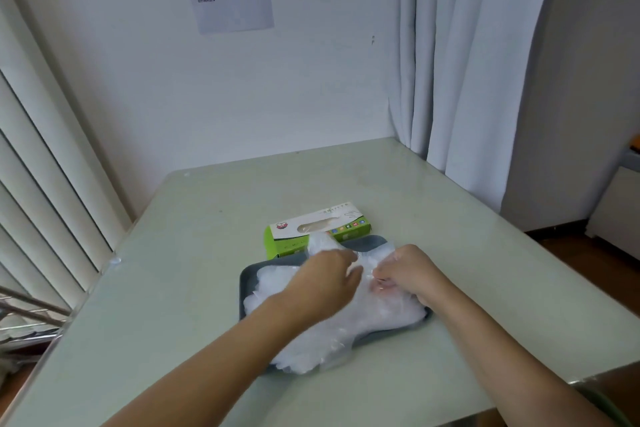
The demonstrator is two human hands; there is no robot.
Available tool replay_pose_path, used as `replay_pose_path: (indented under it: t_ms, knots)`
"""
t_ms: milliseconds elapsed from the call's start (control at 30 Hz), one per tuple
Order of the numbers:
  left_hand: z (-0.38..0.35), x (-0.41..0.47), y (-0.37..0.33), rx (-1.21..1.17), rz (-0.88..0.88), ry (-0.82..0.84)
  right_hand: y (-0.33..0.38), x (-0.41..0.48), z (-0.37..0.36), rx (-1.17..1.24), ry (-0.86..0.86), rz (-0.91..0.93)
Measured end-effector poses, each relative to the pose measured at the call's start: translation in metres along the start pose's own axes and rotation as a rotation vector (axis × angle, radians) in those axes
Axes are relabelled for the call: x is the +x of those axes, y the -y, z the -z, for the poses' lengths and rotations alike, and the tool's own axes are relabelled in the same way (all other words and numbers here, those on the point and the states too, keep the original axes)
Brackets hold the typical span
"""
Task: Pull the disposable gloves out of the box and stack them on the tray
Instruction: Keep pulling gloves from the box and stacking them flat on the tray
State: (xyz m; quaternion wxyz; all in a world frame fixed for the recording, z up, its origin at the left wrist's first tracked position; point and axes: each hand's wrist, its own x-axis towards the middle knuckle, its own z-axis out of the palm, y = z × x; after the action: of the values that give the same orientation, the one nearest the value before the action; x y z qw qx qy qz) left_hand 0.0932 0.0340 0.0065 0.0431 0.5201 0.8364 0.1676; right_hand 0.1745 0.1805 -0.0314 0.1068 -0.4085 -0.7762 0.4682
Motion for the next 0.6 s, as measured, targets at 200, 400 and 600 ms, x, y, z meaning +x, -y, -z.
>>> replay_pose_path:
  t_ms: [200, 400, 600]
  knots:
    - [-0.020, 0.003, 0.025, 0.235, -0.024, 0.457, 0.005, -0.010, 0.015, -0.096, 0.129, 0.010]
    - [-0.014, 0.011, 0.041, 0.159, -0.043, 0.531, 0.020, -0.018, 0.053, -0.428, 0.059, 0.089]
    - [-0.018, 0.012, 0.045, 0.168, -0.084, 0.516, 0.039, -0.038, 0.016, -0.489, 0.142, 0.524]
